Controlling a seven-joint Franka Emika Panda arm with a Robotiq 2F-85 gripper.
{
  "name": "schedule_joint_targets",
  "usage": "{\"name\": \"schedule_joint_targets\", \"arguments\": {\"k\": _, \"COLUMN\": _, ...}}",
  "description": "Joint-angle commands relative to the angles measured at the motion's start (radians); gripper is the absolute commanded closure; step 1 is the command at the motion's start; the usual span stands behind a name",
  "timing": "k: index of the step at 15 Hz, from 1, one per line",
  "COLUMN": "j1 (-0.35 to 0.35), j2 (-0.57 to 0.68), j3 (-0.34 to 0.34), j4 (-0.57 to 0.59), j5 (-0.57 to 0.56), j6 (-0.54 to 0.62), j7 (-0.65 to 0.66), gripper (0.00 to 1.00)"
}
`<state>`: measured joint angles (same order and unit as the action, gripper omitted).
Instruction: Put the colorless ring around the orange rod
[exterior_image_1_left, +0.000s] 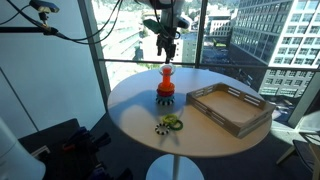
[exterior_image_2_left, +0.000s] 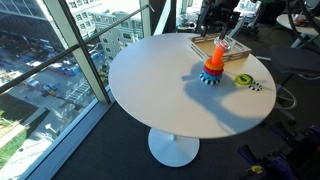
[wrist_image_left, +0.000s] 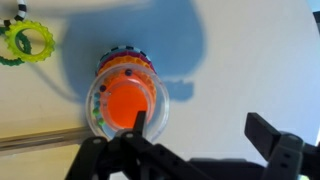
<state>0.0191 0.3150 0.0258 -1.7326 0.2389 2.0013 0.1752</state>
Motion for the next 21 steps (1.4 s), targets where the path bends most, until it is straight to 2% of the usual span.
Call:
{"name": "schedule_joint_targets", "arguments": {"k": 1, "j1": 0.002, "j2": -0.005, "j3": 0.003, "j4": -0.015, "j5": 0.012, "j6": 0.033, "j7": -0.005, "gripper": 0.0}}
{"name": "schedule_joint_targets", "arguments": {"k": 10, "j1": 0.004, "j2": 0.004, "j3": 0.005, "j4": -0.024, "j5": 0.016, "j6": 0.059, "j7": -0.008, "gripper": 0.0}}
{"name": "schedule_joint_targets", "arguments": {"k": 21, "j1": 0.007, "j2": -0.028, "j3": 0.015, "j4": -0.047, "j5": 0.02, "j6": 0.031, "j7": -0.007, "gripper": 0.0}}
